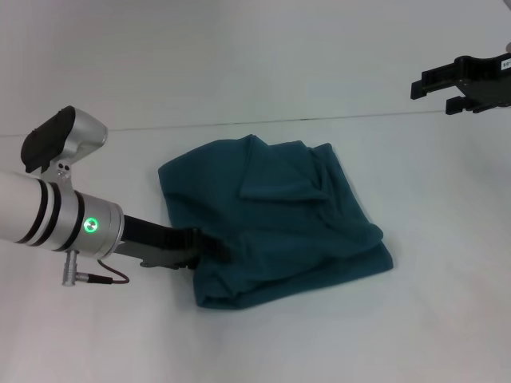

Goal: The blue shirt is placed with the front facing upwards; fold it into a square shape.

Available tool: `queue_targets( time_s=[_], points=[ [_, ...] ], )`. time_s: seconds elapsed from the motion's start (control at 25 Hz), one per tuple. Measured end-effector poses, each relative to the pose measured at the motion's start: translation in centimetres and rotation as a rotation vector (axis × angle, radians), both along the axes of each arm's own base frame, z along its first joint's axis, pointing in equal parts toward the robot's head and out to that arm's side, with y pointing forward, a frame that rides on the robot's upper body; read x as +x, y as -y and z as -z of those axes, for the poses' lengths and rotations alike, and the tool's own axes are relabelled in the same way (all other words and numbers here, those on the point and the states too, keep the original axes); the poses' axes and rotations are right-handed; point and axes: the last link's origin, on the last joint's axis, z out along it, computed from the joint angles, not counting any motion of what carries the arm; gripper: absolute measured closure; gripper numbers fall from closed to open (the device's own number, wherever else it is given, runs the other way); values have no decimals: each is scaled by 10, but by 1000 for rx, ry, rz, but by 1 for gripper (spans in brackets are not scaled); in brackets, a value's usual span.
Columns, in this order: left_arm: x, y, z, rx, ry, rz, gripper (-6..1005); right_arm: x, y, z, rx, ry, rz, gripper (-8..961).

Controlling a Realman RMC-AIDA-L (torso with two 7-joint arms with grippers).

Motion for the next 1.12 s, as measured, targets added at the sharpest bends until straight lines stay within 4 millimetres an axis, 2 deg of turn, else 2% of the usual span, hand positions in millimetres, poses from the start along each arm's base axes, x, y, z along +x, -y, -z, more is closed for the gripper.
queue_targets(
  time_s=[0.04, 0.24, 0.44, 0.8, 1.12],
  points=[
    [0, 0, 0, -2, 0, 1, 208, 0, 0, 0, 0, 0, 0, 164],
    [5, 5, 0, -30, 35, 20, 403, 1, 0, 1, -2, 3, -4, 165],
    [7, 12, -3, -59, 75, 36, 648, 2, 0, 1, -3, 4, -4, 166],
    [5, 11, -1, -35, 77, 29, 955, 3, 1, 2, -4, 5, -2, 168],
    [0, 15, -24, 1, 63, 100, 841, 6, 3, 1, -6, 11, -5, 170]
  ],
)
